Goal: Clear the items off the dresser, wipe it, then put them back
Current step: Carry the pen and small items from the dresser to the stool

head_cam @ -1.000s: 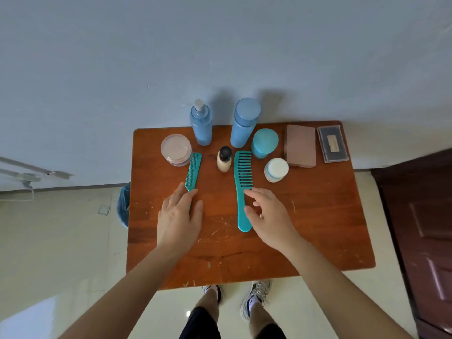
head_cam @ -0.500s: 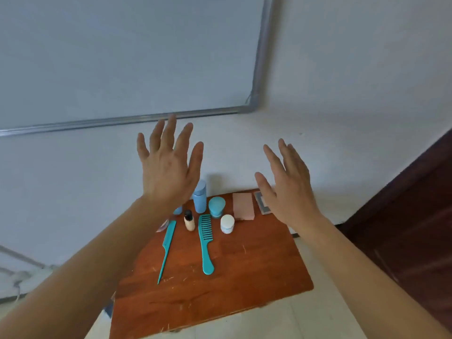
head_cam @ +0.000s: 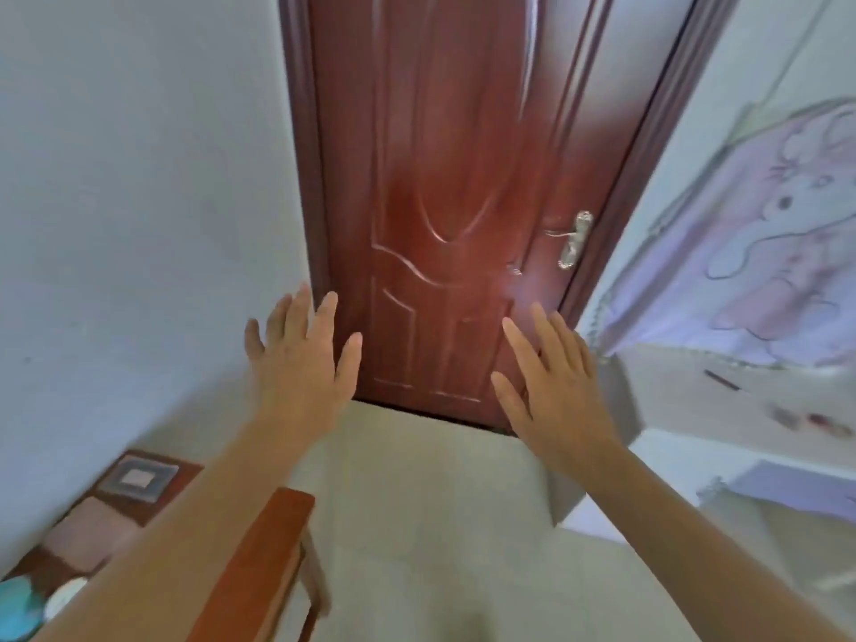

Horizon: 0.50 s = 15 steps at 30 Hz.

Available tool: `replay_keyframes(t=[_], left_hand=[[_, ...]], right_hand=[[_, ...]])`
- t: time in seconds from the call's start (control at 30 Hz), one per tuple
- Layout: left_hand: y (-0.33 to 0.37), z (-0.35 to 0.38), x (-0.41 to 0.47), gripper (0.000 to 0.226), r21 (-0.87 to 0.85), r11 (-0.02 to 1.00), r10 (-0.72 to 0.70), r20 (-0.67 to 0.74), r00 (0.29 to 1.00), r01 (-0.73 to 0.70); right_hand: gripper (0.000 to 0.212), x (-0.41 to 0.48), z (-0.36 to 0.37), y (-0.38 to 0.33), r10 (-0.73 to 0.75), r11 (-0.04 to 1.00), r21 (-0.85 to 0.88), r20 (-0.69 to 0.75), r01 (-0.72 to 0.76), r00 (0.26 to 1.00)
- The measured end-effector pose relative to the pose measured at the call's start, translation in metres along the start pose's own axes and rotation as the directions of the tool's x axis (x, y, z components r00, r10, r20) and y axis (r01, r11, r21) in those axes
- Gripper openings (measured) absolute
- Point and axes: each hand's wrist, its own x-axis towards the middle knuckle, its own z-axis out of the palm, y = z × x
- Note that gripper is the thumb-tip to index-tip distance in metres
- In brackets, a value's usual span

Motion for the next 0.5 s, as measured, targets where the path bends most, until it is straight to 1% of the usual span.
replay_keyframes(t=[0.07, 0.2, 0.3, 0.4, 0.43, 0.5], left_hand=[[0.062, 0.019, 0.006, 0.057, -0.051, 0.990, 0.136, 0.031, 0.990, -0.134], [0.189, 0.049, 0.005, 0.060, -0.127, 0.925, 0.362, -0.003, 0.932, -0.359], [0.284, 0.077, -0.008, 0.060, -0.160, 0.861, 0.492, 0.021, 0.870, -0.483], [0.373, 0.108, -0.022, 0.056, -0.177, 0.791, 0.600, 0.042, 0.799, -0.586], [0.406, 0.120, -0.026, 0.057, -0.173, 0.768, 0.632, 0.044, 0.774, -0.617], [0.443, 0.135, -0.030, 0.059, -0.176, 0.751, 0.655, 0.068, 0.753, -0.637]], right_hand=[[0.061, -0.032, -0.020, 0.053, 0.119, 0.992, -0.048, -0.030, -0.120, 0.992], [0.063, -0.091, -0.054, 0.145, 0.317, 0.944, -0.059, -0.117, -0.325, 0.941], [0.064, -0.136, -0.066, 0.211, 0.437, 0.894, -0.038, -0.148, -0.447, 0.887], [0.066, -0.172, -0.072, 0.284, 0.514, 0.849, -0.067, -0.131, -0.525, 0.848], [0.067, -0.184, -0.075, 0.313, 0.540, 0.830, -0.085, -0.120, -0.551, 0.833], [0.070, -0.196, -0.078, 0.349, 0.557, 0.818, -0.100, -0.107, -0.566, 0.824]])
